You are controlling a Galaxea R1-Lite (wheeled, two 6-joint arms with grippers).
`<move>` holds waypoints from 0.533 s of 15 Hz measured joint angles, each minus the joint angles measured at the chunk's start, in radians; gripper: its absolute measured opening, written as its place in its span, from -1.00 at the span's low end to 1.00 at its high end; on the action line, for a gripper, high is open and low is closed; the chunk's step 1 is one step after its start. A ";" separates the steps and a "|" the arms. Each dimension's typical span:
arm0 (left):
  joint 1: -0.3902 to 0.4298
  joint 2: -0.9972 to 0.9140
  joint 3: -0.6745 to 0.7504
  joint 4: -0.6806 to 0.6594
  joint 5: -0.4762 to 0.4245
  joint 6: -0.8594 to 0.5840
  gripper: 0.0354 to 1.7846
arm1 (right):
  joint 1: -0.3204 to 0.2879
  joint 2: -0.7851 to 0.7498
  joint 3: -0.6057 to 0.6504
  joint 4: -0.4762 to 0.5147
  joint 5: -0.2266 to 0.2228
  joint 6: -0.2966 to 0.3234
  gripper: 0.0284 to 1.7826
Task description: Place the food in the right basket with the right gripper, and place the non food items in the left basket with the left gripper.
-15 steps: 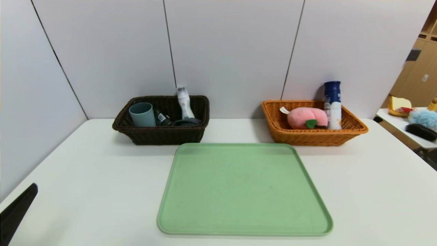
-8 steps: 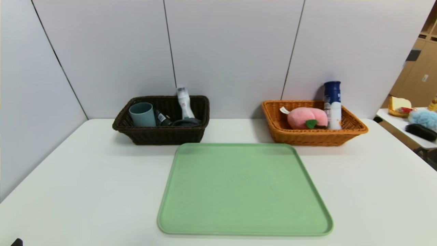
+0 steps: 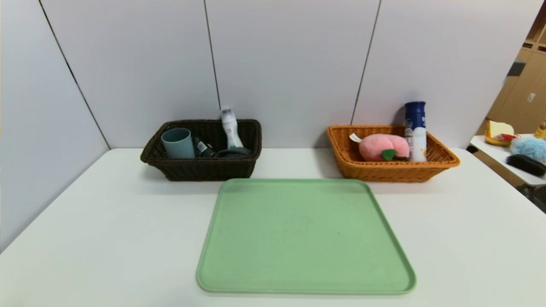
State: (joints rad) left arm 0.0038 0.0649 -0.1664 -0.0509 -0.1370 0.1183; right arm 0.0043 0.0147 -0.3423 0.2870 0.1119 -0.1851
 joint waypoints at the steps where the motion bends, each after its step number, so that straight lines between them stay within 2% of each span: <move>1: 0.000 -0.022 0.008 0.016 -0.014 0.002 0.89 | 0.000 -0.006 0.025 -0.019 -0.034 -0.005 0.90; 3: -0.001 -0.048 0.035 0.015 -0.022 0.001 0.89 | 0.000 -0.012 0.081 -0.080 -0.078 -0.011 0.90; 8: -0.002 -0.064 0.139 -0.040 -0.018 0.011 0.89 | -0.001 -0.016 0.279 -0.304 -0.117 -0.099 0.90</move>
State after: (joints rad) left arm 0.0019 0.0004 -0.0274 -0.0909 -0.1553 0.1289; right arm 0.0036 -0.0009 -0.0630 -0.0168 -0.0047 -0.2843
